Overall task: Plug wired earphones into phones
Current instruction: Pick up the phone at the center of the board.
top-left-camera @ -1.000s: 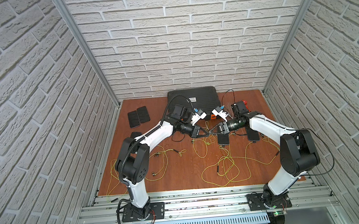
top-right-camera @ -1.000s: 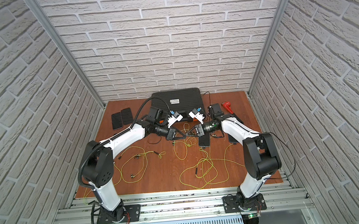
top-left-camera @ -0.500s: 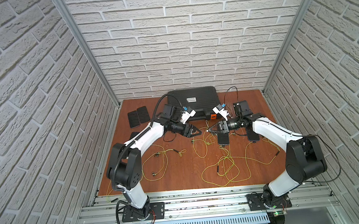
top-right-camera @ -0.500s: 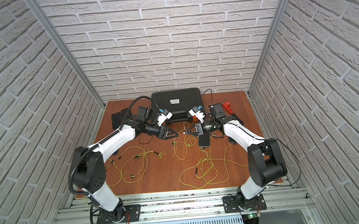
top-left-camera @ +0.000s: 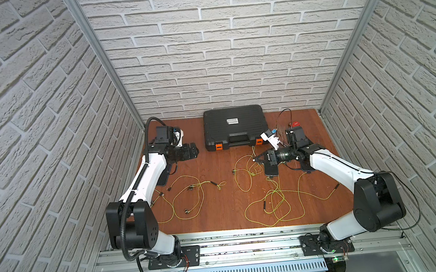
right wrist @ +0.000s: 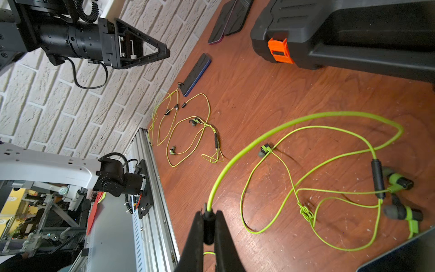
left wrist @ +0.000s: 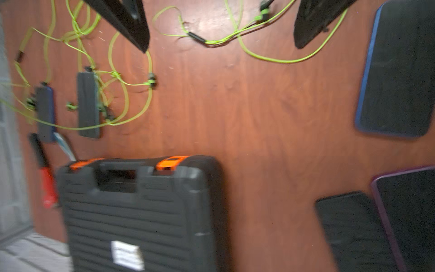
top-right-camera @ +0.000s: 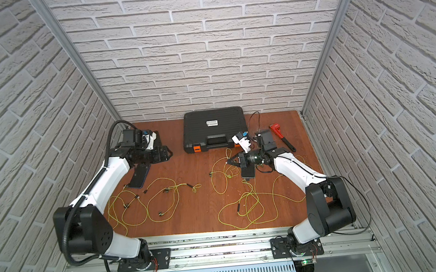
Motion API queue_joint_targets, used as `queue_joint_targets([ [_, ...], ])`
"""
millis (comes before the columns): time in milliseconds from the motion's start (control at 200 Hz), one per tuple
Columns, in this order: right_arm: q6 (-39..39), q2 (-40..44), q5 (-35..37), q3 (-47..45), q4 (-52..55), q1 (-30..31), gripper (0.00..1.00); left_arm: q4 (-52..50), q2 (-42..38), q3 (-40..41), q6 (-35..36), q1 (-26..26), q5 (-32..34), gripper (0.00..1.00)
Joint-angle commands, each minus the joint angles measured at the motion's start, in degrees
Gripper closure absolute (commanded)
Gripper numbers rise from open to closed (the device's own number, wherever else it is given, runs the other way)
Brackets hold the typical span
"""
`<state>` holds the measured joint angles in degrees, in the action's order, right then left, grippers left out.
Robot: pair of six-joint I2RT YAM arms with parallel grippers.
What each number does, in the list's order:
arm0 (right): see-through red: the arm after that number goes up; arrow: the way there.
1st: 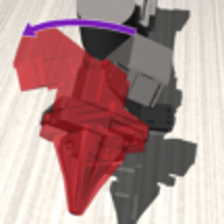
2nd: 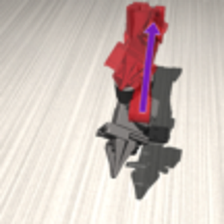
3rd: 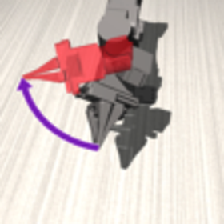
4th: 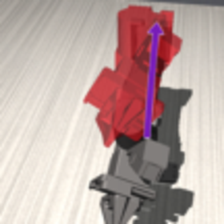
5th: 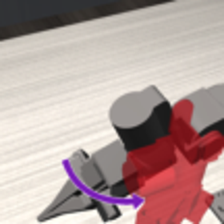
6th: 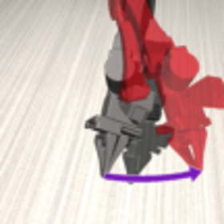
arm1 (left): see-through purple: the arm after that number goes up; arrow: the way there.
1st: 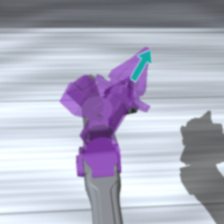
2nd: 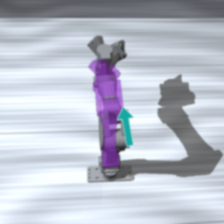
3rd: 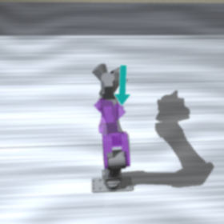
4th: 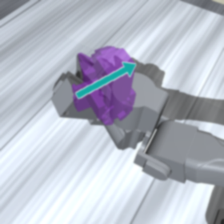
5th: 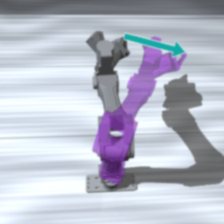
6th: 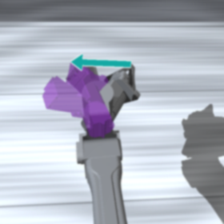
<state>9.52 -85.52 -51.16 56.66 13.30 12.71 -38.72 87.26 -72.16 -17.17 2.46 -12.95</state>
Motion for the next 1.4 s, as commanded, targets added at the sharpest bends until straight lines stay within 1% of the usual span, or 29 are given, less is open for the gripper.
queue_joint_targets([
  [0,0.8,2.2,3.4,-1.0,-1.3,0.9,0.94,-6.0,4.9,-2.0,2.2,-4.7,9.2,0.02],
  [75,0.4,2.5,4.0,-1.2,-0.4,1.0,0.94,-5.3,9.1,-3.5,3.9,-8.2,9.2,0.02],
  [195,-0.9,2.7,5.6,-1.4,0.5,1.0,0.94,-6.8,16.5,-7.9,8.4,-11.7,10.4,0.02],
  [310,-1.8,2.2,7.0,-1.1,1.5,1.0,0.94,-9.3,23.3,-12.5,11.0,-14.4,11.2,0.02],
  [415,-2.8,2.0,7.8,-1.2,1.8,0.9,0.94,-10.0,27.7,-14.6,13.3,-15.7,10.6,0.02],
  [515,-3.5,1.0,8.0,-0.9,2.1,0.8,0.94,-11.9,31.1,-16.9,14.5,-15.6,11.1,0.02],
  [750,-3.5,-0.1,7.9,-0.2,1.7,0.5,0.94,-13.9,34.3,-18.9,16.7,-15.6,12.3,0.02],
  [950,-3.6,-0.5,7.8,0.3,2.2,0.4,0.94,-17.5,38.9,-23.8,18.2,-15.5,11.7,0.02],
  [1065,-3.6,-0.1,8.2,-0.1,2.2,0.3,0.94,-18.7,39.5,-24.1,16.6,-15.0,10.4,0.09],
  [1120,-3.5,-0.1,8.4,-0.1,2.1,0.3,0.94,-19.4,39.3,-23.8,15.4,-14.3,9.1,0.14],
  [1220,-3.4,-0.4,8.4,-0.1,1.8,0.3,0.94,-21.0,39.4,-23.8,13.1,-12.5,7.5,0.18],
  [1270,-3.4,-0.6,8.4,0.0,1.9,0.3,0.94,-20.8,38.9,-23.4,12.4,-11.7,7.7,0.19],
  [1320,-3.5,-0.7,8.4,0.2,2.1,0.3,0.94,-20.4,38.7,-23.5,12.0,-11.0,9.5,0.18],
  [1395,-3.8,-0.6,8.4,0.2,2.3,0.2,0.94,-20.4,39.1,-24.4,12.0,-10.9,11.5,0.12],
])
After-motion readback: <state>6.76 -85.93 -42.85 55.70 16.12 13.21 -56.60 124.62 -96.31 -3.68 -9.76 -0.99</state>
